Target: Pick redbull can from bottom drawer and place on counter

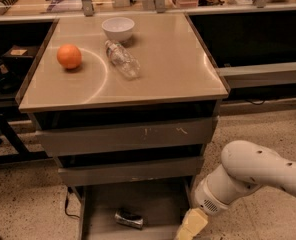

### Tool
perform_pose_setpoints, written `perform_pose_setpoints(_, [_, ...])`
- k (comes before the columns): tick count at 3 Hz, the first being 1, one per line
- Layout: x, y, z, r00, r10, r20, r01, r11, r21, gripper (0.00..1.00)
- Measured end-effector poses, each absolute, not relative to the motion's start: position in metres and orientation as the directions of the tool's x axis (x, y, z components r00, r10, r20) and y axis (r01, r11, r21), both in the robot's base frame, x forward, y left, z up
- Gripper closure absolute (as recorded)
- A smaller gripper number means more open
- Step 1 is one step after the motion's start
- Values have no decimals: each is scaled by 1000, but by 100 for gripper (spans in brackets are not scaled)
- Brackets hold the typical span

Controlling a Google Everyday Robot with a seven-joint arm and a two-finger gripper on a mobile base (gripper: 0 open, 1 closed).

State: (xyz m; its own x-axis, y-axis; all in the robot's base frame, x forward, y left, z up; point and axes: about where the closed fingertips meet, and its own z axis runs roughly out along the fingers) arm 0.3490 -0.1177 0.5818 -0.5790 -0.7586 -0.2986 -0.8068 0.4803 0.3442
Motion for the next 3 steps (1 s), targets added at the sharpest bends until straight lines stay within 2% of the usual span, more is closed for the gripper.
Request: perform_pose_setpoints(3, [347, -77, 469, -647, -672, -361, -751, 478, 456, 0])
